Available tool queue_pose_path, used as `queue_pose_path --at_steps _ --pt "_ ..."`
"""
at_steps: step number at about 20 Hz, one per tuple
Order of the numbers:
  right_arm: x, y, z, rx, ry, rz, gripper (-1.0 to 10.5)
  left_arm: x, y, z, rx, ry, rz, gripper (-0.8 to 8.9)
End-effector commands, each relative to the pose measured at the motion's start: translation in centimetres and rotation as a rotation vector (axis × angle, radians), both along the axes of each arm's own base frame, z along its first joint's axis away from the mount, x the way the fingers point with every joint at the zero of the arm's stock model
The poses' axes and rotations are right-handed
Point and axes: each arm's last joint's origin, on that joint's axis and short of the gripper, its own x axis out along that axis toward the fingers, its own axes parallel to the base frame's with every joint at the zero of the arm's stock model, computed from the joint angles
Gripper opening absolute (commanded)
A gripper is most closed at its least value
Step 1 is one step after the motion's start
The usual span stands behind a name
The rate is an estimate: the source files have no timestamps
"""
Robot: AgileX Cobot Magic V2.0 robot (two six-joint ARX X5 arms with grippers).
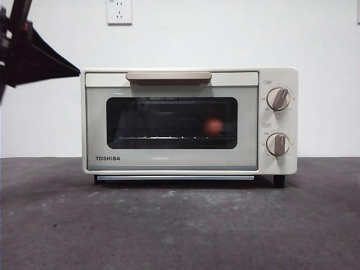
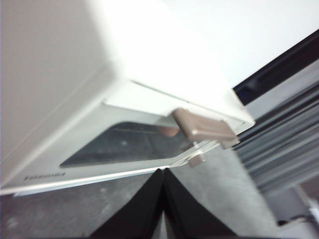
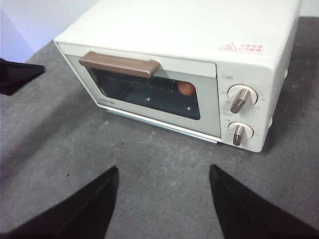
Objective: Eggoven
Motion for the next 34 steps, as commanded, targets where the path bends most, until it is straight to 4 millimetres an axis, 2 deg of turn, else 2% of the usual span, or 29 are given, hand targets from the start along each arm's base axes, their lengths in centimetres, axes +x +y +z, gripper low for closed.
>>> queue_pose_path --at_steps 1,4,8,12,18,25,34 --pt "0.3 0.3 0.4 -0.005 -0.01 0.012 2.9 -1.5 -0.3 1.0 0.141 -0.064 0.041 0.07" --pt "0.9 0.6 0.1 -0.02 0.011 0.016 2.7 -3.6 -0.6 1.9 0.244 -0.086 0.097 0.07" --pt "1.4 0.9 -0.2 -0.038 -0.004 0.028 1.7 -6.1 -0.8 3.0 0.338 -0.129 0.155 0.07" --pt "2.0 1.4 -1.2 0.007 -0.078 0.039 0.0 -8.2 -0.7 4.1 0.373 -0.176 0.202 0.07" --pt "2.2 1.6 -4.0 0.093 -0.212 0.075 0.0 -10.5 -0.1 4.8 0.391 -0.211 0.234 0.07" --pt "2.2 1.6 -7.0 0.139 -0.298 0.076 0.0 -11.9 0.3 4.9 0.435 -0.226 0.259 0.07" --pt "2.3 1.6 -7.2 0.124 -0.302 0.047 0.0 -12.0 0.3 4.9 0.424 -0.222 0.263 0.07"
